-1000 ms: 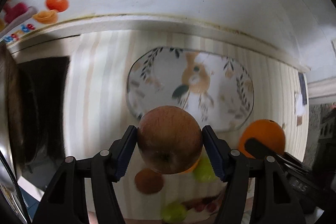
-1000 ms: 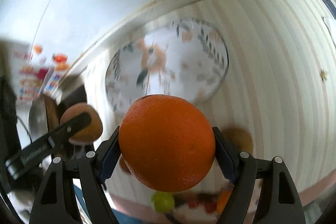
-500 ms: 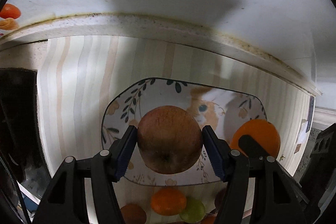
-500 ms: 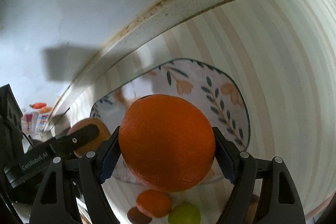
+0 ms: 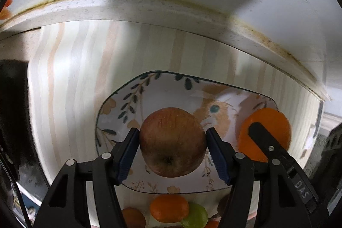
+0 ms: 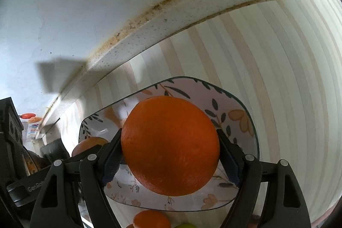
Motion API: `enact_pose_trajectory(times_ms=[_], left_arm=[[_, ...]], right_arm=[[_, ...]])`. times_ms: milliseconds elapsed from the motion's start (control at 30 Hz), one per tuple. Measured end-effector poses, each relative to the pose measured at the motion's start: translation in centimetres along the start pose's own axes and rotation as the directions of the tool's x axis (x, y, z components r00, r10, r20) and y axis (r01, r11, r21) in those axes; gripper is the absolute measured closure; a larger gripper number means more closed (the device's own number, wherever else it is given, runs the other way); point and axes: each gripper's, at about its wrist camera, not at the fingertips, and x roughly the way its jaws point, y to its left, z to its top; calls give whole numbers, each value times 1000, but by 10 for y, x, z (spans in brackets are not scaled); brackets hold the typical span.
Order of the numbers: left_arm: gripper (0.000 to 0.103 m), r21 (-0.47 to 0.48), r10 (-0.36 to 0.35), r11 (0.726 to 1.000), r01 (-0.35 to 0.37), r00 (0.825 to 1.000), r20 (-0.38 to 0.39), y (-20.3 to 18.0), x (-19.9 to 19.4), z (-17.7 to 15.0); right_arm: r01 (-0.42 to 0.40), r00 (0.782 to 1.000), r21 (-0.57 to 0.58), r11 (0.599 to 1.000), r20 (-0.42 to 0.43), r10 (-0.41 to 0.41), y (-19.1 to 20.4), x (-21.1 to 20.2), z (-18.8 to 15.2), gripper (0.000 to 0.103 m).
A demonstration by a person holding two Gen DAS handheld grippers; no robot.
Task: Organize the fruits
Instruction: 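Carry the brown apple onto the plate with the left tool while the right tool carries the orange there, then open both tools over the plate and lift them away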
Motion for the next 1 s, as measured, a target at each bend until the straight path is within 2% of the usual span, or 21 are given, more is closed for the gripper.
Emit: enact_pose_trajectory(times_ms=[67, 167, 233, 300, 467, 667, 833, 1000], left_arm=[[41, -15, 14, 1000, -14, 1000, 10, -1, 0, -1], [41, -15, 4, 1000, -4, 1000, 18, -4, -2, -4], [33, -5, 0, 1000, 0, 999, 42, -5, -10, -7], [21, 15, 3, 1000, -4, 998, 62, -9, -20, -10], [18, 63, 33, 997, -41, 992, 126, -17, -48, -27], [18, 101, 66, 991, -90, 974, 215, -6, -81, -61], [18, 126, 112, 979, -159, 942, 317, 5, -108, -101], [18, 132, 93, 980, -150, 927, 363, 15, -119, -140]], right_arm=[[-4, 1000, -7, 1000, 4, 4, 2, -2, 0, 19], [27, 999, -43, 999, 25, -26, 6, -13, 0, 8], [32, 999, -49, 998, 29, -30, 7, -20, 0, 6], [42, 999, -61, 997, 34, -40, 8, -27, -1, 6], [134, 990, -144, 981, 66, -126, 15, -49, -17, 6], [213, 974, -205, 955, 126, -190, 20, -77, -46, 6], [249, 961, -260, 933, 186, -205, 27, -101, -80, 6], [267, 948, -297, 917, 250, -195, 37, -131, -119, 6]])
